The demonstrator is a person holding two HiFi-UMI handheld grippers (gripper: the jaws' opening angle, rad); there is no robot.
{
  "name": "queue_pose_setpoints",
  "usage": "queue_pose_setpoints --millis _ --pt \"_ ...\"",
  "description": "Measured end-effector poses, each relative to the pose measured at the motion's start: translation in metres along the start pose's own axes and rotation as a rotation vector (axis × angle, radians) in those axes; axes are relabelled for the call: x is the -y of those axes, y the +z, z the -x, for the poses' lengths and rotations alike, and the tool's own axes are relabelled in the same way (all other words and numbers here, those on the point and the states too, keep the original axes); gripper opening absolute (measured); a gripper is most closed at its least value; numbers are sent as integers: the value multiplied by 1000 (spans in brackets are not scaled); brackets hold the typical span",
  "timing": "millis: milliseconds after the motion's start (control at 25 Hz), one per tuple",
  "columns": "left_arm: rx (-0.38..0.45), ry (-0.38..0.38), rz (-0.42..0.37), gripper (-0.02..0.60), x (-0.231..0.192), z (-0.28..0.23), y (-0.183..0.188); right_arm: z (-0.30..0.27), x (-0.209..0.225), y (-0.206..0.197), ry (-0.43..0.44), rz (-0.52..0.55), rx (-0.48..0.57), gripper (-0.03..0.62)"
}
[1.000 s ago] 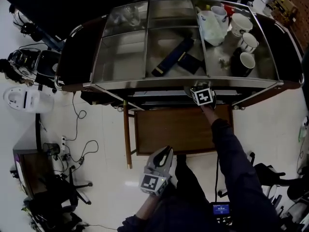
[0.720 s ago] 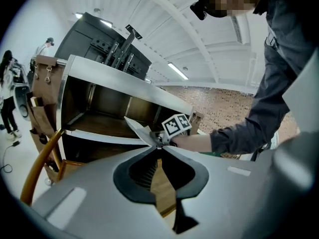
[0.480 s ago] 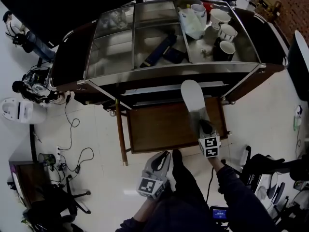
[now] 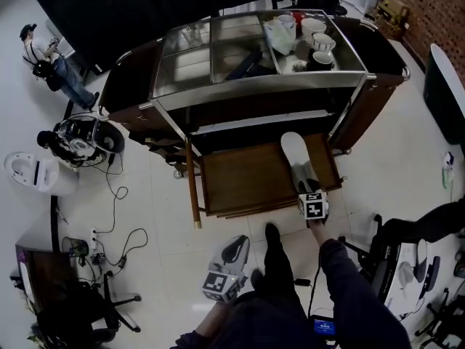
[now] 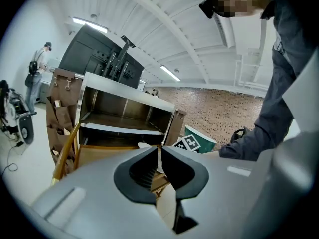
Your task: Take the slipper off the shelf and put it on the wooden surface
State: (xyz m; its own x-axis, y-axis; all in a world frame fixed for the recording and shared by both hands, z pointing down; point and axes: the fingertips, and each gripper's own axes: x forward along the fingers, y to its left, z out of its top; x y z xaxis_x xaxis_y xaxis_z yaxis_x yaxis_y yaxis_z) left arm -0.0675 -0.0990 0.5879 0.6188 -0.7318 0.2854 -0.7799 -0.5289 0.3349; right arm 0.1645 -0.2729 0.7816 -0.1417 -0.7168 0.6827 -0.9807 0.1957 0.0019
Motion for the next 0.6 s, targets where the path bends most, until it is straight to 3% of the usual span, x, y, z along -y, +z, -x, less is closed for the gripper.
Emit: queue_pose_setpoints --millis 320,480,600 --pt "43 -144 -2 41 64 39 0 201 -83 42 169 72 320 23" --pt "23 -190 -19 41 99 42 -17 263 -89 27 168 62 361 17" --pt "34 -164 -29 43 117 43 -20 294 -90 10 131 91 368 18"
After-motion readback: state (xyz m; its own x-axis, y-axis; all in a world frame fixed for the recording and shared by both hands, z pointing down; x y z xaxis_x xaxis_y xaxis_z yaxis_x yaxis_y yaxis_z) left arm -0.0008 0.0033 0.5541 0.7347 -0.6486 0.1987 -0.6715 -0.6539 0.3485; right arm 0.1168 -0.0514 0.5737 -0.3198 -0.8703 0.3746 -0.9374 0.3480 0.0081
